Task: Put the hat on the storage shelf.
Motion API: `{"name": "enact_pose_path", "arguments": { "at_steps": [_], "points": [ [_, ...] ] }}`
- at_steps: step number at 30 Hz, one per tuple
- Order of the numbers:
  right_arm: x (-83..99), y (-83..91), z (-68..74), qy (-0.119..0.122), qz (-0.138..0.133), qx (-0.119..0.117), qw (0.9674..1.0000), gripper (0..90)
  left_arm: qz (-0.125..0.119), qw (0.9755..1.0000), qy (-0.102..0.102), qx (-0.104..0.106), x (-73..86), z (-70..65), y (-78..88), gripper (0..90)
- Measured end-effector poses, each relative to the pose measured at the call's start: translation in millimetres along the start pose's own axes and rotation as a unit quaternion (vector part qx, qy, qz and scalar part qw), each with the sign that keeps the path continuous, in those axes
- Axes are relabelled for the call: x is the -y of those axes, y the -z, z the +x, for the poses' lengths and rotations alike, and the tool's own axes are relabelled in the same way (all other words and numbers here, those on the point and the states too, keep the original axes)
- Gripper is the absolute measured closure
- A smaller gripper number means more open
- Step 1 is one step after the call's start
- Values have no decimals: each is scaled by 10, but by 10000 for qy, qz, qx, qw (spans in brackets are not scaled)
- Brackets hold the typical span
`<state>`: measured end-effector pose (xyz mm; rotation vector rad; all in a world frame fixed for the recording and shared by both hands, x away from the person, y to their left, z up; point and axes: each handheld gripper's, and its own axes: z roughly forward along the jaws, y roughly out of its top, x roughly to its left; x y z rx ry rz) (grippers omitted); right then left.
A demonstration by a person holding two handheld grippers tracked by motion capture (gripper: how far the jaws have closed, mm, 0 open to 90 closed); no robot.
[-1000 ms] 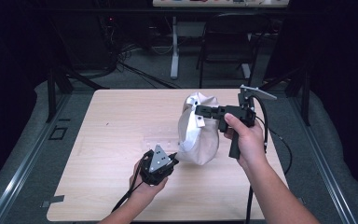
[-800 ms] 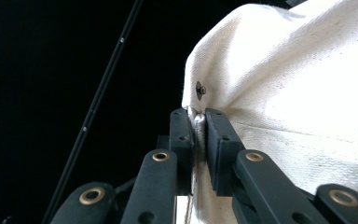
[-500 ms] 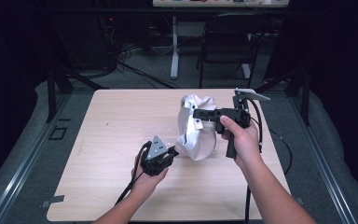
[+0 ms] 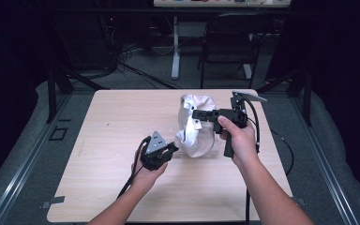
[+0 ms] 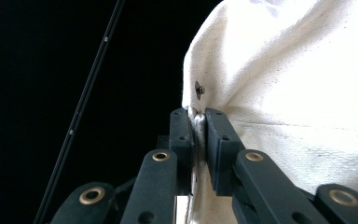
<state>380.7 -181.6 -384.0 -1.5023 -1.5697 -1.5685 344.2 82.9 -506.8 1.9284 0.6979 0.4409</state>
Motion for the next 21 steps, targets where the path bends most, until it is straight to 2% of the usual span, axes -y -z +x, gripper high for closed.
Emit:
{"name": "enact_pose_path", "arguments": {
  "at_steps": [6, 16, 21],
  "points": [
    [-12, -37, -29, -32, -23, 24, 10000, 822, -11, 9999, -36, 111, 17, 102, -35, 850],
    [-16, -117, -89, -70, 31, 67, 9999, 822, -13, 9997, 155, 201, 91, 166, -97, 849],
    [-8, -143, -102, -114, 35, 49, 9999, 822, 28, 9998, 181, 91, 134, 155, -88, 849]
  ]
}}
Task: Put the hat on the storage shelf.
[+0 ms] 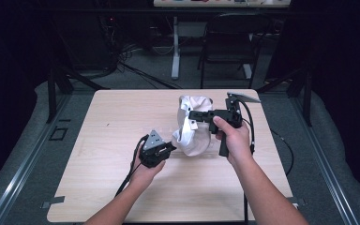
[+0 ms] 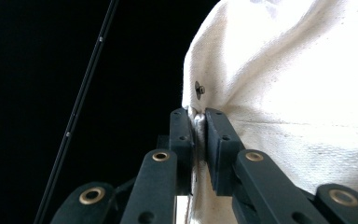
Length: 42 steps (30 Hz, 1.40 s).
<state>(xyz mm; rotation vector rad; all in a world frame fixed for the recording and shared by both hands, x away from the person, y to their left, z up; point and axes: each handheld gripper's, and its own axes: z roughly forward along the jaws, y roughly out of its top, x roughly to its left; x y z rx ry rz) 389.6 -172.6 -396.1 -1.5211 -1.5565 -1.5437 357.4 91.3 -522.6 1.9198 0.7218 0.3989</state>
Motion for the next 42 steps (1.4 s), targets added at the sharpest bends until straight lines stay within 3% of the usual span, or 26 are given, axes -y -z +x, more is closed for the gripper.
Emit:
{"name": "enact_pose_path", "arguments": {
  "at_steps": [7, 17, 22, 32, 42],
  "points": [
    [17, -6, -40, -6, 37, -14, 10000, 821, 70, 9999, -2, -143, 21, -39, -10, 852],
    [26, -10, -105, -86, 46, 36, 9999, 822, 90, 9997, 206, 20, 100, 37, -13, 853],
    [33, -33, -118, -90, 64, 69, 9999, 822, 182, 9996, 206, 3, 119, 32, -7, 855],
    [16, -90, -156, -41, 33, 338, 9994, 822, 431, 9978, 502, 8, 223, 67, -67, 855],
    [17, -89, -250, -39, -46, 530, 9986, 822, 455, 9976, 525, -13, 233, 56, -65, 854]
  ]
}}
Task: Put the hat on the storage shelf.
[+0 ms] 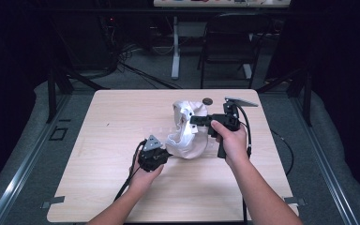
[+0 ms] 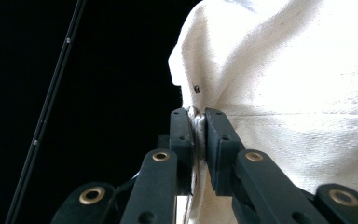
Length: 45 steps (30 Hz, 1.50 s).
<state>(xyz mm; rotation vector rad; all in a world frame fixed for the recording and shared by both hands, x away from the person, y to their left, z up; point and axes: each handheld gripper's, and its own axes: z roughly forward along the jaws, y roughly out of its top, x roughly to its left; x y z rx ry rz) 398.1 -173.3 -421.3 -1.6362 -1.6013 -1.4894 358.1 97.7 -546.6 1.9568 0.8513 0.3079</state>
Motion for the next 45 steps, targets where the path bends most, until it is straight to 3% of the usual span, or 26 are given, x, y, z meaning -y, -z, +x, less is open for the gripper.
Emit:
{"name": "enact_pose_path", "arguments": {
  "at_steps": [12, 18, 27, 32, 38, 42, 45],
  "points": [
    [7, 27, -59, -5, -54, 68, 10000, 821, -43, 10000, 84, -3, 17, -8, 9, 827],
    [6, 61, -72, 26, -75, 127, 9999, 820, -114, 9999, 60, 33, 19, -17, 89, 699],
    [24, 121, -54, 112, -166, 222, 9996, 814, -112, 9998, 151, -51, 59, 14, 339, 604],
    [38, 153, -35, 188, -135, 292, 9993, 802, -76, 9998, -1, -176, 112, 53, 502, 585],
    [61, 189, 4, 307, -214, 353, 9987, 762, 81, 9998, -9, -197, 251, 118, 667, 571],
    [66, 236, 24, 307, -248, 292, 9988, 751, 177, 9992, -122, -340, 342, 186, 760, 563],
    [77, 267, 39, 347, -237, 270, 9988, 739, 243, 9989, -55, -408, 413, 272, 814, 560]
  ]
}}
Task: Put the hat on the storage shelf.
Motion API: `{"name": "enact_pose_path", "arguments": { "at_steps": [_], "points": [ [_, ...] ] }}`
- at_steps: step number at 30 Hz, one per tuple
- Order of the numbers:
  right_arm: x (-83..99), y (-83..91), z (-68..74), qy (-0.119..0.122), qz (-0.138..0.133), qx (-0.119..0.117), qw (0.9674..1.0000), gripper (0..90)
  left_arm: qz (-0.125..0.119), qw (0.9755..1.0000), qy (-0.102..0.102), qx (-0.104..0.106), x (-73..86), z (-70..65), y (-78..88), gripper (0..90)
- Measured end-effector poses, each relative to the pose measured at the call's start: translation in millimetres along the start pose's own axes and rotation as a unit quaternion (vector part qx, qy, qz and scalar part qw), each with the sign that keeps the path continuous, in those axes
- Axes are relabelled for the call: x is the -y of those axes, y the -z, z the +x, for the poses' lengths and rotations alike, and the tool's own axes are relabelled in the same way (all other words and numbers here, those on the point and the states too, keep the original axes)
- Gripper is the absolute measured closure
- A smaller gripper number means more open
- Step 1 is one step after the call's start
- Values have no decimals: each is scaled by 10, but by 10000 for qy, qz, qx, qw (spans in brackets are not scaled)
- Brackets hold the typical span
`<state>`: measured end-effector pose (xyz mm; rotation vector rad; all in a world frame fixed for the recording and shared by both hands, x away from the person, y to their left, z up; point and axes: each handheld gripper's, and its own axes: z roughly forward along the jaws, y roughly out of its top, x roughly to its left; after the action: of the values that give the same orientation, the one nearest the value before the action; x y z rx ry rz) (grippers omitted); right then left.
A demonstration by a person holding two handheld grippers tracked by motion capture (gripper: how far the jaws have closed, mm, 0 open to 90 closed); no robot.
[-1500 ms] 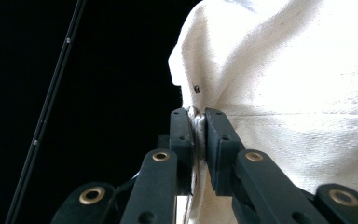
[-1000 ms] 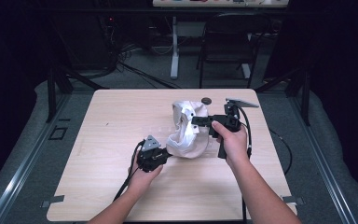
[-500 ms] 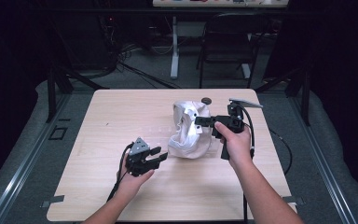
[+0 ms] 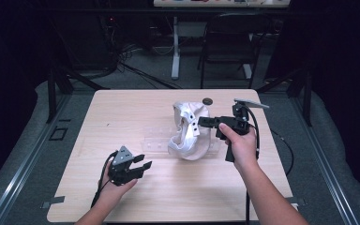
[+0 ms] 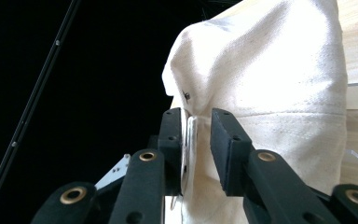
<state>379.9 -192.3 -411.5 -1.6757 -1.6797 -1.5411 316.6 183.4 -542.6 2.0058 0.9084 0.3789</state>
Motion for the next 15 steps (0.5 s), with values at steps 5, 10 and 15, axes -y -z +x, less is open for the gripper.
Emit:
{"name": "enact_pose_path", "arguments": {
  "at_steps": [5, 10, 15],
  "points": [
    [20, 61, 17, 96, -60, 19, 9999, 715, -124, 9993, 308, -142, 42, 154, 71, 549],
    [48, 106, 14, 265, -131, 149, 9995, 664, -151, 9987, 435, -226, 62, 227, 71, 534],
    [70, 191, 22, 521, -269, 270, 9979, 598, -103, 9984, 489, -258, 80, 272, 51, 514]
  ]
}}
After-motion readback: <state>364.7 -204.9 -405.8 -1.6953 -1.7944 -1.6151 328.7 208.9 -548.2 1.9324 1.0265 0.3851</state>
